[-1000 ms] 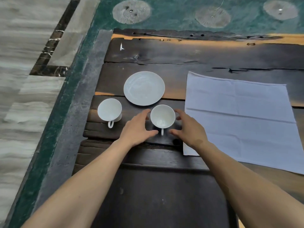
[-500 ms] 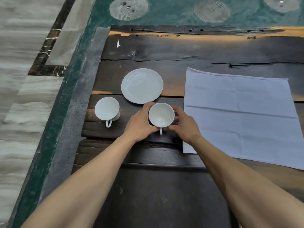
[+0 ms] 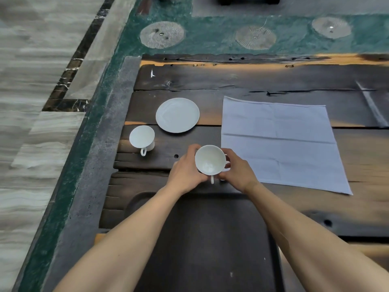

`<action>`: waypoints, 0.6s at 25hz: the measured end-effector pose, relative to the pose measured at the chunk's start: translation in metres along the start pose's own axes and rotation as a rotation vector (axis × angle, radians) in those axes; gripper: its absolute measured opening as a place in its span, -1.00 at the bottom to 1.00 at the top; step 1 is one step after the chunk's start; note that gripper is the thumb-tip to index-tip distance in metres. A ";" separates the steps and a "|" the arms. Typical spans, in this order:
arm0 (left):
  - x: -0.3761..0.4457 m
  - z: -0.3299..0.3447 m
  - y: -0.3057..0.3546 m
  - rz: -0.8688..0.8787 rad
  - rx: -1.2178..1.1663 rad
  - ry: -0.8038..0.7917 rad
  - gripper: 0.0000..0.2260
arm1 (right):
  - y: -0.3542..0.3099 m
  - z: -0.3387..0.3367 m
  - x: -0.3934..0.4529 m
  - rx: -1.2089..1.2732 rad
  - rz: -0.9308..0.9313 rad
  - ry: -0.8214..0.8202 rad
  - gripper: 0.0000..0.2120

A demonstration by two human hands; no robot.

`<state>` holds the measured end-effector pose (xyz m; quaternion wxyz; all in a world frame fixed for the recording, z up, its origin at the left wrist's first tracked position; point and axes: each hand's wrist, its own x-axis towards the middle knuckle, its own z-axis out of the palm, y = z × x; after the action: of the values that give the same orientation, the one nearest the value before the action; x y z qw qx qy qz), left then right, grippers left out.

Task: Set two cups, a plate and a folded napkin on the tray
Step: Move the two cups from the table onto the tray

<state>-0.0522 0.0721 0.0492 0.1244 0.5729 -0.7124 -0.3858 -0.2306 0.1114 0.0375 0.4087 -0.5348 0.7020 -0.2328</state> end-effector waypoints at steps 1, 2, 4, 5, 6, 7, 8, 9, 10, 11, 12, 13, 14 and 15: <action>-0.009 0.003 0.003 0.003 0.007 0.000 -0.33 | 0.002 -0.001 -0.010 0.010 0.004 0.002 -0.33; -0.019 0.006 0.007 0.004 0.010 0.000 -0.33 | 0.004 -0.003 -0.021 0.021 0.011 0.003 -0.34; -0.037 0.014 0.013 -0.007 0.009 -0.007 -0.32 | 0.009 -0.005 -0.041 0.053 0.031 -0.007 -0.33; -0.046 0.017 0.016 -0.012 0.012 -0.013 -0.31 | 0.011 -0.006 -0.051 0.075 0.044 -0.014 -0.34; -0.053 0.021 0.018 -0.014 0.019 -0.019 -0.31 | 0.014 -0.007 -0.060 0.093 0.054 -0.021 -0.34; -0.061 0.025 0.020 -0.011 0.029 -0.025 -0.30 | 0.016 -0.008 -0.070 0.106 0.059 -0.026 -0.35; -0.068 0.030 0.021 -0.006 0.039 -0.029 -0.29 | 0.020 -0.008 -0.078 0.110 0.061 -0.033 -0.36; -0.075 0.035 0.022 -0.002 0.048 -0.035 -0.28 | 0.023 -0.009 -0.086 0.109 0.068 -0.037 -0.36; -0.080 0.041 0.022 -0.001 0.054 -0.042 -0.26 | 0.026 -0.009 -0.094 0.109 0.077 -0.041 -0.37; -0.085 0.046 0.023 -0.003 0.054 -0.053 -0.25 | 0.028 -0.009 -0.101 0.108 0.087 -0.046 -0.37; -0.090 0.052 0.024 -0.008 0.051 -0.065 -0.25 | 0.032 -0.010 -0.107 0.099 0.097 -0.049 -0.38; -0.094 0.057 0.025 -0.014 0.047 -0.073 -0.25 | 0.035 -0.010 -0.113 0.091 0.104 -0.048 -0.38; -0.097 0.063 0.025 -0.020 0.045 -0.084 -0.26 | 0.039 -0.011 -0.117 0.093 0.113 -0.045 -0.37; -0.100 0.069 0.025 -0.028 0.042 -0.097 -0.26 | 0.044 -0.011 -0.121 0.106 0.120 -0.042 -0.36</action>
<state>-0.0813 0.1921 0.0463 0.0723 0.5659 -0.7175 -0.3998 -0.2526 0.2384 0.0493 0.4642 -0.4743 0.7107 -0.2334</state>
